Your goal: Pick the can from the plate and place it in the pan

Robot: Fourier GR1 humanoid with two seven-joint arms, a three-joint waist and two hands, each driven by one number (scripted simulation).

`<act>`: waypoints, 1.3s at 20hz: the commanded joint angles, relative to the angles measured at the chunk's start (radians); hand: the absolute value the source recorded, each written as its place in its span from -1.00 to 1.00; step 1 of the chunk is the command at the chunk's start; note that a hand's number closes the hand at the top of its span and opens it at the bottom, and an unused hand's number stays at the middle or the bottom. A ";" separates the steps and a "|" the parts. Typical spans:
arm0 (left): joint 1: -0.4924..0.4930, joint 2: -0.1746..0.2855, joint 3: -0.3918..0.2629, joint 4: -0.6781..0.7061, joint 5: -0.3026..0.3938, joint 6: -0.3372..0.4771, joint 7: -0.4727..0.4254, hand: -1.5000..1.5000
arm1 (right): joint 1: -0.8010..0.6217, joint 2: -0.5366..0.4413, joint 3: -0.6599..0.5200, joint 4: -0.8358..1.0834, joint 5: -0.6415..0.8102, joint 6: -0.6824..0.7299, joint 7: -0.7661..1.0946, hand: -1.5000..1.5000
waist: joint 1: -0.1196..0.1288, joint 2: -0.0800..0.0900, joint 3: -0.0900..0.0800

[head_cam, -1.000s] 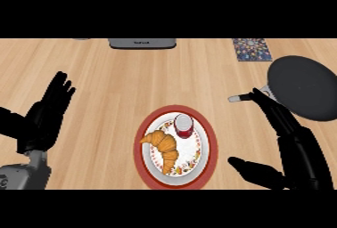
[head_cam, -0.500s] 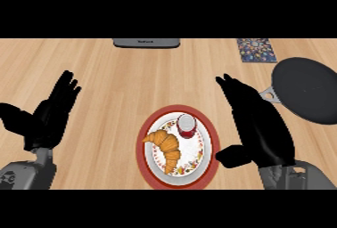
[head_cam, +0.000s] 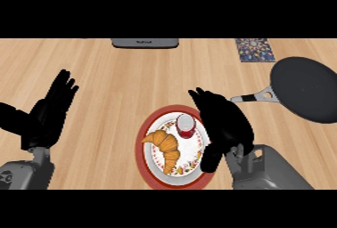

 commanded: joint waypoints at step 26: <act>-0.051 -0.063 0.000 0.002 -0.073 0.034 0.048 0.00 | -0.185 0.224 0.045 0.380 0.200 0.147 0.201 -1.00 | -0.010 -0.001 0.001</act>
